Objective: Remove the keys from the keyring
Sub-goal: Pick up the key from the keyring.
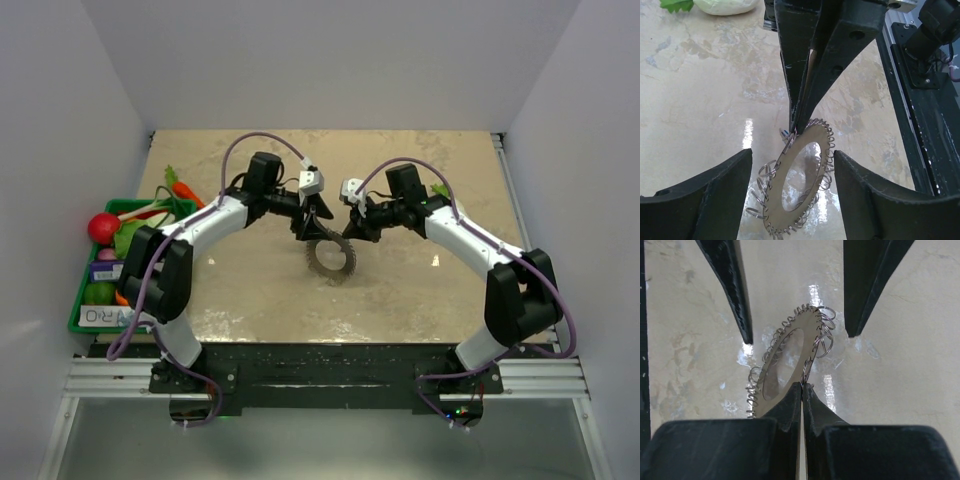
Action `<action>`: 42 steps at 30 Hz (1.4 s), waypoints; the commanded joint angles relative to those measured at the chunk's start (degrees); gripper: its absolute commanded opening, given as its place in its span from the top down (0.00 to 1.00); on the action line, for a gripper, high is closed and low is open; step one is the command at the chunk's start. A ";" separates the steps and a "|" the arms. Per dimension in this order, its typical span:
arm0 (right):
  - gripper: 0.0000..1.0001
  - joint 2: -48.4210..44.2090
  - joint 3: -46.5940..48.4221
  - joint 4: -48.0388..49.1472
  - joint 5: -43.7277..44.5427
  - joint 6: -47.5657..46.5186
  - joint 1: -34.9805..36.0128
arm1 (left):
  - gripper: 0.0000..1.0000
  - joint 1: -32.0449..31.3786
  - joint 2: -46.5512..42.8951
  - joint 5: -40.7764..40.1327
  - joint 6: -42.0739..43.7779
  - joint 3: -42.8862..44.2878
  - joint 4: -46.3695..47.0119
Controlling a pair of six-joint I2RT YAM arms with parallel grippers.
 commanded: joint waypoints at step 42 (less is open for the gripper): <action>1.00 -3.11 1.89 1.73 -6.71 0.32 0.12 | 1.00 -4.25 3.88 1.82 -0.60 1.99 1.27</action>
